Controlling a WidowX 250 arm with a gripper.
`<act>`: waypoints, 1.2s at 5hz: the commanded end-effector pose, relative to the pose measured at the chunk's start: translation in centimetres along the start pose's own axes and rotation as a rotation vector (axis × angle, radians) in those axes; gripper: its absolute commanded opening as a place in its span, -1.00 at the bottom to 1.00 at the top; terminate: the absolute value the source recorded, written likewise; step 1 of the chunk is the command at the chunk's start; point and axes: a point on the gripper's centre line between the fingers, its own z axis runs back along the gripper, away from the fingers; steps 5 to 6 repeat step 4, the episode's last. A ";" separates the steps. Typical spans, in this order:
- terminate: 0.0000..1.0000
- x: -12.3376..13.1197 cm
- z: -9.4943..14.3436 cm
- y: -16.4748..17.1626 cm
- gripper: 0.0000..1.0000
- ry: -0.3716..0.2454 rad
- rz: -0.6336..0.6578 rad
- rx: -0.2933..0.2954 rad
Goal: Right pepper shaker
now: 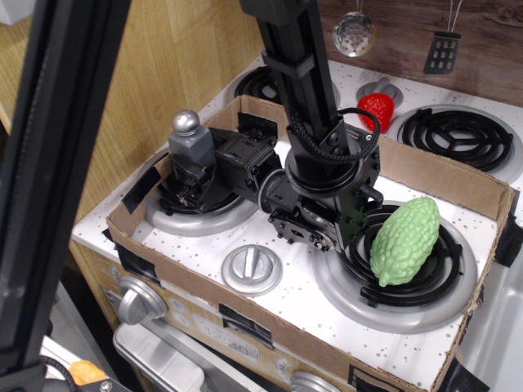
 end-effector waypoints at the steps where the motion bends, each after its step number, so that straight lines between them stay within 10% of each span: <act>1: -1.00 0.9 1.1 -2.7 1.00 0.054 0.008 -0.003; 3: -1.00 2.1 4.0 -4.2 1.00 0.125 -0.008 0.055; 4: 1.00 2.1 5.8 -4.5 1.00 0.119 -0.012 0.068; 6: 1.00 2.1 5.8 -4.5 1.00 0.119 -0.012 0.068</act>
